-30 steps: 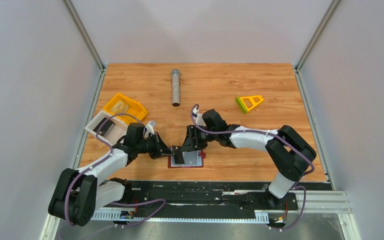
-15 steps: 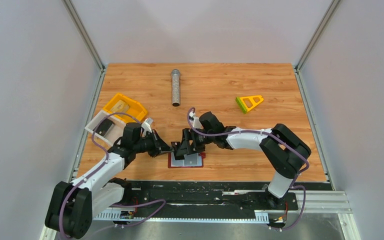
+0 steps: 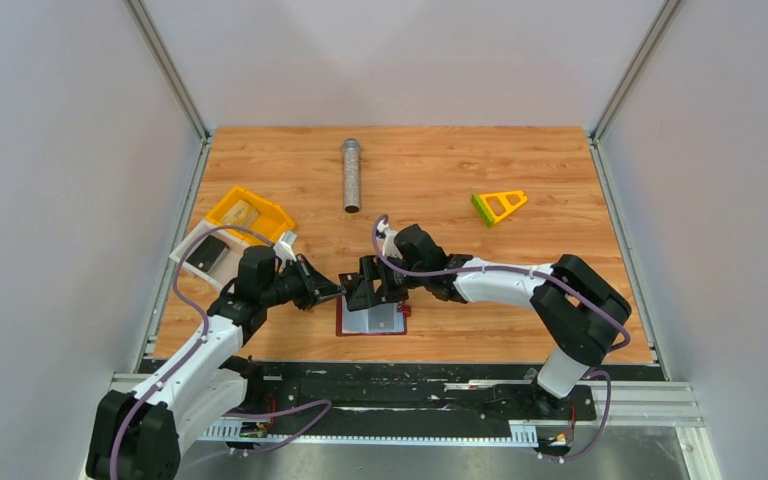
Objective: Take the credit cards out of the card holder
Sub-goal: Place the credit card in the storage box.
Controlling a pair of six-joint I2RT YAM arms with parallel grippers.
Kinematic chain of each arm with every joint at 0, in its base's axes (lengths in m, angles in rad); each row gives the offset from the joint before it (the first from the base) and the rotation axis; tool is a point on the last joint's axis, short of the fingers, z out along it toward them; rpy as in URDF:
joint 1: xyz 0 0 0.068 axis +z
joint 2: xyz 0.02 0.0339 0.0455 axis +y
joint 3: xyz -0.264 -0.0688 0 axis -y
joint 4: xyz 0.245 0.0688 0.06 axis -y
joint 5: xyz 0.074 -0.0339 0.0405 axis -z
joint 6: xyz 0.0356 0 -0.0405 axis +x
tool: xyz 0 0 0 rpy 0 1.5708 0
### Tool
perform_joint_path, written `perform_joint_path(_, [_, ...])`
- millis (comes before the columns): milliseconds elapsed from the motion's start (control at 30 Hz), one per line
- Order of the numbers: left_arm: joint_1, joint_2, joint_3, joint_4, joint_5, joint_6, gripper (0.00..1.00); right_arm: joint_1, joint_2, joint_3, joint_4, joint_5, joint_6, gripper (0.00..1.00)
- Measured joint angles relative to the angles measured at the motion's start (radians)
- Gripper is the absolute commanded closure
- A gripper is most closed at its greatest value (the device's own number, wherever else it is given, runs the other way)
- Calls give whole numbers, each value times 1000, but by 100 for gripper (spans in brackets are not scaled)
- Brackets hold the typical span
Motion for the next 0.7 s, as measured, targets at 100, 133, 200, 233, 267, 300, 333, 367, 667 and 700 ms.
perform_joint_path(100, [0,0,0,-8,-7,-4,100,21,0,18,-25,31,-1,18])
perform_joint_path(133, [0,0,0,-10,-10,-6,100,26,0,24,-33,39,-1,18])
perform_joint_path(200, [0,0,0,-11,-17,-7,100,36,0,37,-43,51,-2,19])
perform_joint_path(233, [0,0,0,-12,-19,-7,100,40,0,45,-48,58,-2,19])
perform_joint_path(267, [0,0,0,-14,-22,-7,100,44,0,50,-49,63,-2,20])
perform_joint_path(300, [0,0,0,-14,-23,-7,100,48,0,56,-51,67,-2,20])
perform_joint_path(333, [0,0,0,-14,-24,-7,100,50,0,60,-53,71,-2,21])
perform_joint_path(367, [0,0,0,-14,-25,-7,100,51,0,64,-54,75,-2,23])
perform_joint_path(667, [0,0,0,-14,-31,-13,100,56,4,97,-93,109,-3,37])
perform_joint_path(700, [0,0,0,-14,-31,-14,100,57,4,97,-100,113,-3,39])
